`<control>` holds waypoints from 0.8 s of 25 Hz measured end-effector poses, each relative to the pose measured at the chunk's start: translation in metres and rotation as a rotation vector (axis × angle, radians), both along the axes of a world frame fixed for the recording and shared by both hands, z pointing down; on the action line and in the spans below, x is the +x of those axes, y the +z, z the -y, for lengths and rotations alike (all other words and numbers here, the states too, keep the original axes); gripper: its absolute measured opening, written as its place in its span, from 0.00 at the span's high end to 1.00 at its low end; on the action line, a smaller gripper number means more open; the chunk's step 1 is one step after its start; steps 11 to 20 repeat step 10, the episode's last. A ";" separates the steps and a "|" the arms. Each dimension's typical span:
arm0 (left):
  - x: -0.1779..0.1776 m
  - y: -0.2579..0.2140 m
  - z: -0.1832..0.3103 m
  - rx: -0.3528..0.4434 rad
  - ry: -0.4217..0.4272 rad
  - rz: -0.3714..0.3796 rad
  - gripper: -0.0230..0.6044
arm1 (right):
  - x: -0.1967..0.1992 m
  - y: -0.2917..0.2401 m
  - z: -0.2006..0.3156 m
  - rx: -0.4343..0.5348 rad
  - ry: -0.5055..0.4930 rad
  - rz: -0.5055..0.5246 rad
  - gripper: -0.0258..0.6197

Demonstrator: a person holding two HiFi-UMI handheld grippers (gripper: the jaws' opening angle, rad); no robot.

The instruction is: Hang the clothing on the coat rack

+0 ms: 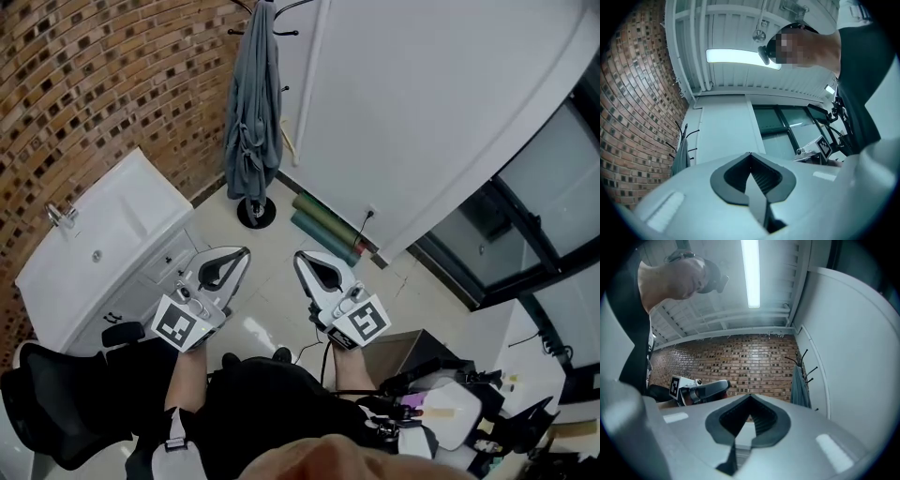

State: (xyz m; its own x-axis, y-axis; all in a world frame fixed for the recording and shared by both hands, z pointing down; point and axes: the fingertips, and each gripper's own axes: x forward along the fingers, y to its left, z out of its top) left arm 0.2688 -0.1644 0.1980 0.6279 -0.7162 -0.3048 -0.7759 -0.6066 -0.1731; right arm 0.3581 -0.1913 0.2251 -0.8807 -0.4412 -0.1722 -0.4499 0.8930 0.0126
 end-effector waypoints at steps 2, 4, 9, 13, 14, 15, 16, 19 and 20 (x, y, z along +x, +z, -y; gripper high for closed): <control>0.007 0.002 0.001 -0.005 0.000 0.004 0.96 | 0.008 0.003 -0.001 0.001 0.002 0.007 0.96; 0.015 0.001 0.001 -0.006 0.000 0.006 0.96 | 0.017 0.005 -0.001 0.009 0.005 0.013 0.96; 0.041 0.001 -0.004 0.001 0.005 0.010 0.96 | 0.044 0.006 -0.007 0.014 0.012 0.012 0.96; 0.047 0.002 -0.005 0.002 0.005 0.011 0.96 | 0.049 0.007 -0.008 0.013 0.014 0.010 0.96; 0.047 0.002 -0.005 0.002 0.005 0.011 0.96 | 0.049 0.007 -0.008 0.013 0.014 0.010 0.96; 0.047 0.002 -0.005 0.002 0.005 0.011 0.96 | 0.049 0.007 -0.008 0.013 0.014 0.010 0.96; 0.047 0.002 -0.005 0.002 0.005 0.011 0.96 | 0.049 0.007 -0.008 0.013 0.014 0.010 0.96; 0.047 0.002 -0.005 0.002 0.005 0.011 0.96 | 0.049 0.007 -0.008 0.013 0.014 0.010 0.96; 0.047 0.002 -0.005 0.002 0.005 0.011 0.96 | 0.049 0.007 -0.008 0.013 0.014 0.010 0.96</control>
